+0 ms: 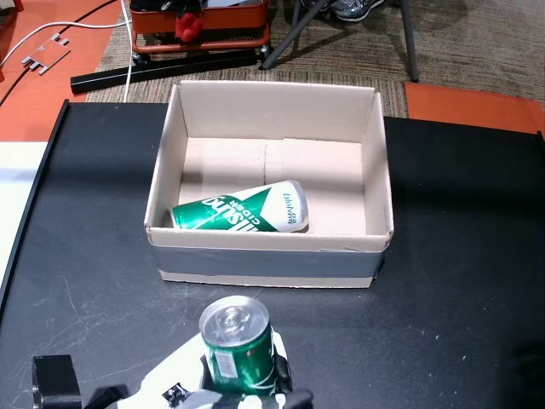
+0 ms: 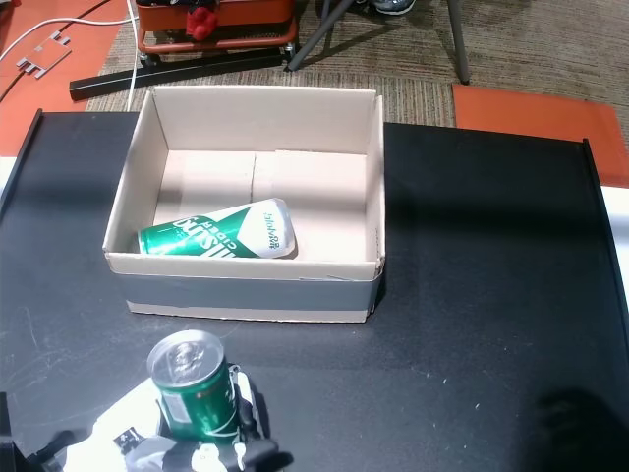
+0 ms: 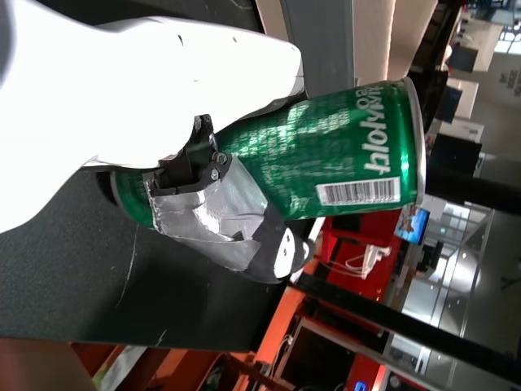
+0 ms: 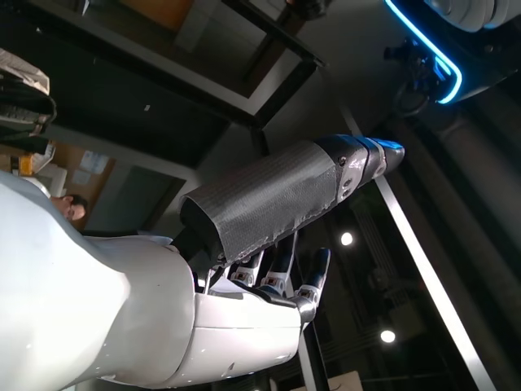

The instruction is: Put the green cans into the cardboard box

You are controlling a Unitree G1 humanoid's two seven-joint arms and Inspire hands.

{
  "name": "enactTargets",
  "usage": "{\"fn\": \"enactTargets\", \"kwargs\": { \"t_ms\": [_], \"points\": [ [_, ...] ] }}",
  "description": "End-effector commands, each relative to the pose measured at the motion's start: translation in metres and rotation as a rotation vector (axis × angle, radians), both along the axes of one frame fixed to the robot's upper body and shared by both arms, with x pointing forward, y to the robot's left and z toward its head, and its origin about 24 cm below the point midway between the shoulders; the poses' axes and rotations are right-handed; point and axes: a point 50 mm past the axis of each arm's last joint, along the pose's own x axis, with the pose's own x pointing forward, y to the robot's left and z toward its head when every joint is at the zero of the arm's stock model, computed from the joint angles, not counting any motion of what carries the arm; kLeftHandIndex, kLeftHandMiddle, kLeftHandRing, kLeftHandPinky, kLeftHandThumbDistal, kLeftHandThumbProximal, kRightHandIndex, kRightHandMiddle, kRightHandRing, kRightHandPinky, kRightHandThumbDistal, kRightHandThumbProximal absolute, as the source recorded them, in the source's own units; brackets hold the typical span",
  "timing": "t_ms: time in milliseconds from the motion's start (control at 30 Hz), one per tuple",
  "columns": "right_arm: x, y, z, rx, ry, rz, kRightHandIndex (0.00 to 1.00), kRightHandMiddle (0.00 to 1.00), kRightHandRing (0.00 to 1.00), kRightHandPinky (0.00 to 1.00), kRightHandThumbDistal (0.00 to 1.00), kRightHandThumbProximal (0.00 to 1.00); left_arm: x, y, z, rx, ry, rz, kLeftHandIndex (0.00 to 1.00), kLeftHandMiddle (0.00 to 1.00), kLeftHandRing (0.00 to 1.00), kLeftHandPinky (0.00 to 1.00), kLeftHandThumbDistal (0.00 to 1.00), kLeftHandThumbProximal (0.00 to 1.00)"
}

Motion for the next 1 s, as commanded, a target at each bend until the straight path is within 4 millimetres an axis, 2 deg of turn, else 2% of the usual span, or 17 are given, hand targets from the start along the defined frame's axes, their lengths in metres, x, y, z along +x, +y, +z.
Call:
{"fn": "enactTargets", "kwargs": {
  "t_ms": [0,167,333,467,733,900,967],
  "points": [
    [-0.002,-0.002,0.001,0.004,-0.007,-0.011,0.65,0.62,0.66,0.78,1.0,0.56,-0.003,0.0,-0.003,0.001,0.023,0.003,0.22,0.24,0.27,0.21,0.65,0.0],
    [-0.001,0.0,0.0,0.011,-0.002,-0.01,0.64,0.62,0.66,0.78,1.0,0.54,-0.003,0.0,-0.002,0.022,0.004,0.002,0.22,0.26,0.28,0.22,0.66,0.0],
    [-0.001,0.0,-0.001,0.004,-0.003,-0.015,0.64,0.62,0.67,0.8,1.0,0.57,-0.003,0.0,-0.001,0.053,-0.015,0.005,0.25,0.28,0.29,0.23,0.69,0.0],
    [0.001,0.0,-0.001,0.002,-0.006,-0.014,0.64,0.61,0.68,0.79,1.0,0.56,-0.001,-0.002,0.006,0.035,-0.069,-0.01,0.28,0.3,0.31,0.24,0.68,0.0],
    [0.005,0.005,-0.003,0.013,-0.007,-0.012,0.63,0.61,0.66,0.79,1.0,0.59,0.014,0.001,0.052,-0.219,-0.26,-0.001,0.24,0.28,0.3,0.31,0.62,0.0],
    [0.008,0.007,-0.005,0.011,-0.019,-0.017,0.64,0.61,0.66,0.81,1.0,0.65,0.026,0.012,0.081,-0.284,-0.348,0.031,0.24,0.28,0.3,0.31,0.63,0.0],
    [0.009,0.008,-0.006,0.012,-0.025,-0.016,0.64,0.61,0.67,0.81,1.0,0.67,0.031,0.018,0.093,-0.299,-0.382,0.039,0.25,0.29,0.32,0.33,0.57,0.0]
  ]
}}
